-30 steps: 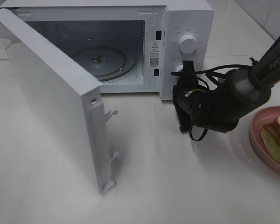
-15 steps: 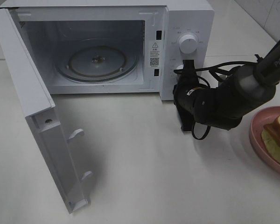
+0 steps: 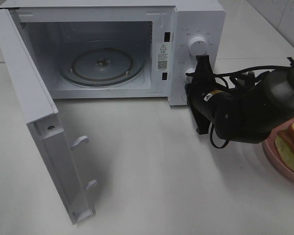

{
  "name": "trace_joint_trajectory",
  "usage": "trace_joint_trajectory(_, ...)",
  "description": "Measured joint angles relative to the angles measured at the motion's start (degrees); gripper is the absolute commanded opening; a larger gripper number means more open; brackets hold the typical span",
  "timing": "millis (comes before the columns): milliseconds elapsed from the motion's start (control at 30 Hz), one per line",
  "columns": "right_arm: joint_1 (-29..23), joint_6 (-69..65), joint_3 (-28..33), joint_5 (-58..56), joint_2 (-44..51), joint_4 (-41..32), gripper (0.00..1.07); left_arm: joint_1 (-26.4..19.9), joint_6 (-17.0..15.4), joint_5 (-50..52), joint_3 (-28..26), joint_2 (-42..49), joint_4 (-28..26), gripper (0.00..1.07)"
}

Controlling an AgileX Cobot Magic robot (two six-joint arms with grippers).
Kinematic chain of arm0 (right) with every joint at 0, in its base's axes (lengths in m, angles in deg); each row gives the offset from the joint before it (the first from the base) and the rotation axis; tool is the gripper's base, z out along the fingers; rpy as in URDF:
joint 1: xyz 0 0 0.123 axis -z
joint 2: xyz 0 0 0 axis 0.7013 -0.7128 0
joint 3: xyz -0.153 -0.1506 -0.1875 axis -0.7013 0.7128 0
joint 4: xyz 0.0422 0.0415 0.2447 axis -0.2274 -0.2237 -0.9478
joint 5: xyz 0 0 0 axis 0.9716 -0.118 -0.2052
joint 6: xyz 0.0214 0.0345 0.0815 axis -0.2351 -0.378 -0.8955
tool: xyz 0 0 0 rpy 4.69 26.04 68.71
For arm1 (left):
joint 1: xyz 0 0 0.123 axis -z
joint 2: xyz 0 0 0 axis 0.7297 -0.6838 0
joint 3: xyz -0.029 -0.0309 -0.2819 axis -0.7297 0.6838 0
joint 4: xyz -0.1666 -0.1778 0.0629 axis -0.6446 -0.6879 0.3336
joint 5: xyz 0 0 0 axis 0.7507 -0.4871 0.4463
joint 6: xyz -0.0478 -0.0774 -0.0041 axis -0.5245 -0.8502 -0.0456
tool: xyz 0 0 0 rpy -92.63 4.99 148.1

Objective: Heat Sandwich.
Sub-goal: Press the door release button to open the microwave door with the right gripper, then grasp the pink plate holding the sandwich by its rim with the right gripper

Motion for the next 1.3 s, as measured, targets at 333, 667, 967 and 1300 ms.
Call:
trace_joint_trajectory(333,-3.15,1.6,7.62,-1.49,4.58,0.23,0.0,0.0,0.0,0.0,0.0,0.0,0.0,0.98)
trace_joint_trajectory(667,-3.5,12.66,11.75,-14.5,14.9,0.23,0.02,0.0,0.0,0.0,0.0,0.0,0.0,0.98)
trace_joint_trajectory(967,-3.32,34.32,11.86,-31.46,23.95,0.46,0.03,0.0,0.0,0.0,0.0,0.0,0.0,0.98)
trace_joint_trajectory(1300,2.69,60.91,11.86,-55.98,32.77,1.66,0.06,0.0,0.0,0.0,0.0,0.0,0.0,0.98)
